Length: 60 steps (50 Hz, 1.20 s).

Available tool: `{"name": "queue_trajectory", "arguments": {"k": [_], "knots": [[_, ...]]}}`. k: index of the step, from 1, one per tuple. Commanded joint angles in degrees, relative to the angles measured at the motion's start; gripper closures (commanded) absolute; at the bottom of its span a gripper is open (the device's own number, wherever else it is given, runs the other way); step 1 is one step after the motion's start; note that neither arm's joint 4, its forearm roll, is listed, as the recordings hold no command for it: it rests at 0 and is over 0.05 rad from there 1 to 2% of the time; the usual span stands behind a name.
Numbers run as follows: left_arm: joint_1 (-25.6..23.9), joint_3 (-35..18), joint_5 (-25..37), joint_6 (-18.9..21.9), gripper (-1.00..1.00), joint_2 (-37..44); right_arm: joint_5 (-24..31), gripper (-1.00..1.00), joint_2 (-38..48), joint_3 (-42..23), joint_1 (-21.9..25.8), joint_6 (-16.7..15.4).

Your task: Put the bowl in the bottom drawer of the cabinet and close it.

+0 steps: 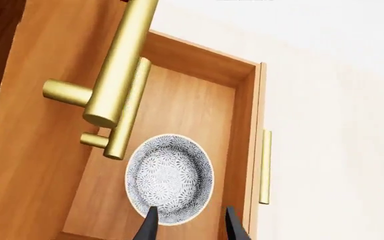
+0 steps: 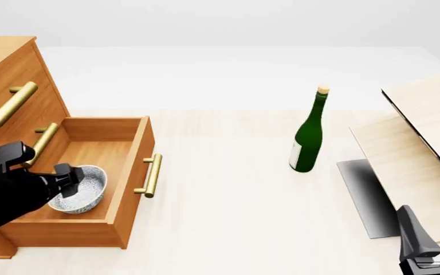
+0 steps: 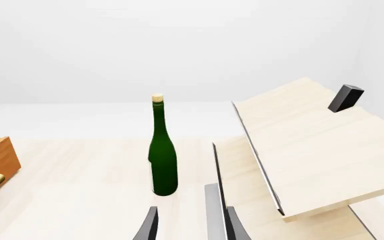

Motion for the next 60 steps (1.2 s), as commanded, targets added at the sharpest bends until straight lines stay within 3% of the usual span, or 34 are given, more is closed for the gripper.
{"name": "queue_trajectory", "arguments": {"k": [1,39,60], "knots": [[-2.52,-0.35,1.78,0.57,-1.0,-2.9,0.02,-1.0,-0.07,0.04,0.0,0.0],[-10.64,-2.39,6.32,3.87,-1.0,-10.75,0.02,-1.0,-0.06,0.04,0.01,0.0],[-12.56,-3.17,7.6,6.03,-1.0,-13.17,0.02,-1.0,-0.08,0.04,0.01,0.02]]}}
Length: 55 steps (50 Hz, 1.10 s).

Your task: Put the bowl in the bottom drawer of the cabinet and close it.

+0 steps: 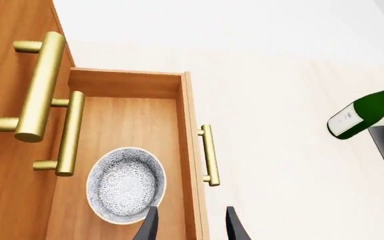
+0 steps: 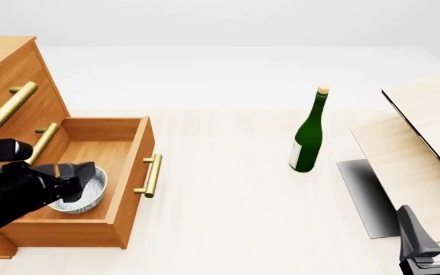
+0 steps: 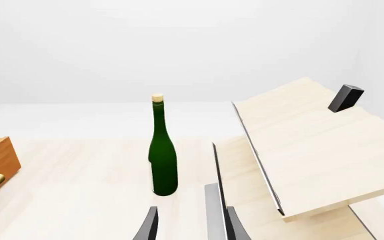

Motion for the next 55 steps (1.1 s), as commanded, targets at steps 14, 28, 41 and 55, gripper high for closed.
{"name": "queue_trajectory", "arguments": {"k": [14,28,41,55], "knots": [[-1.49,-0.04,0.99,1.48,-1.0,-1.6,0.03,-1.0,-0.1,0.03,0.01,0.0],[-3.46,0.06,1.68,2.08,-1.0,-2.62,0.02,-1.0,-0.08,0.03,0.02,-0.01],[-5.82,-0.39,1.99,3.9,-1.0,-2.22,0.02,-1.0,-0.07,0.03,0.02,-0.03],[-8.41,-3.42,2.78,8.27,-1.0,-0.97,0.02,-1.0,-0.08,0.03,0.02,-0.01]]}}
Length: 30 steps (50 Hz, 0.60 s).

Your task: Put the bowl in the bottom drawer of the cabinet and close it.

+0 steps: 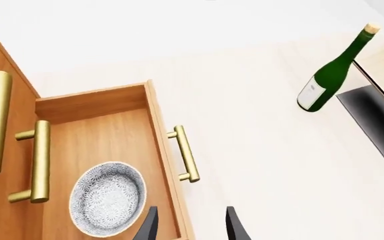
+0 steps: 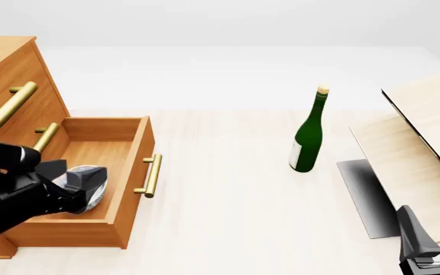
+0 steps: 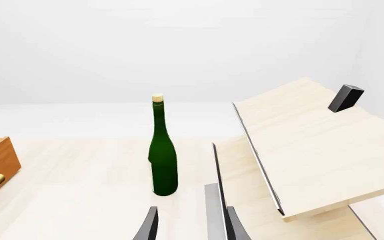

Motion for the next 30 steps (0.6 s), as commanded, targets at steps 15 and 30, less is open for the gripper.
{"name": "queue_trajectory", "arguments": {"k": [15,30], "knots": [[-3.73,-5.05,0.71,5.82,-1.0,5.62,0.0,-1.0,0.01,0.0,0.01,-0.01],[-10.57,-8.44,1.28,6.73,-1.0,11.13,-0.01,-1.0,0.03,0.0,0.01,0.0]]}}
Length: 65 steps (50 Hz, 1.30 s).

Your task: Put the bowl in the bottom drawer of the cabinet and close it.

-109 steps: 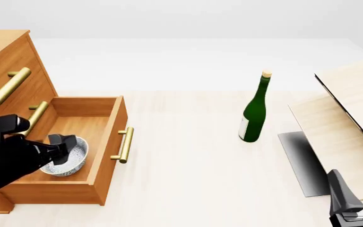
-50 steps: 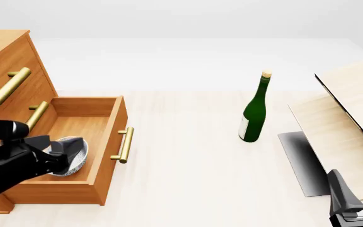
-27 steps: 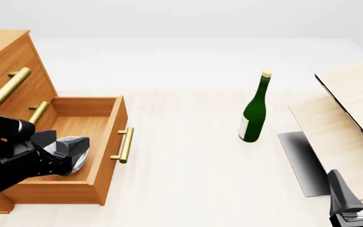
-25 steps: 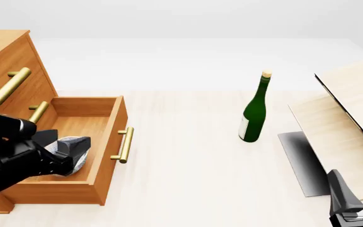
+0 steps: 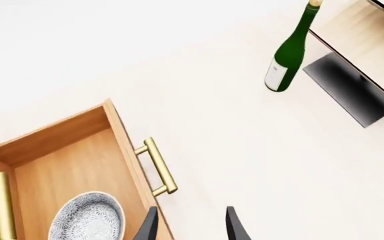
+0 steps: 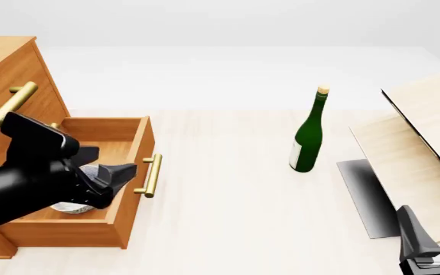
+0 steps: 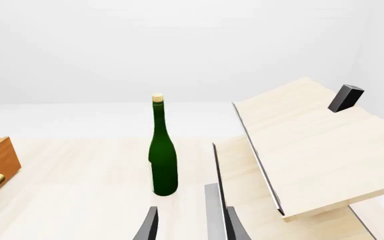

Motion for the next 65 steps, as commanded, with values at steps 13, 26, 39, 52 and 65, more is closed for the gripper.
{"name": "queue_trajectory", "arguments": {"k": [13,26,39,52,65], "knots": [[-4.28,-2.59,-0.22,2.52,-1.0,5.78,0.0,-1.0,0.01,0.0,0.0,-0.01],[-6.97,-2.3,0.17,5.09,-1.0,8.12,0.0,-1.0,0.01,0.0,0.0,-0.01],[-10.23,-2.78,-0.37,5.2,-1.0,13.47,0.0,-1.0,0.01,0.0,0.0,-0.01],[-13.24,-3.84,-1.82,4.73,-1.0,18.73,0.0,-1.0,0.01,0.0,0.0,-0.01],[-14.96,-4.34,-3.93,2.94,-1.0,25.28,0.0,-1.0,0.01,0.0,0.0,-0.01]]}}
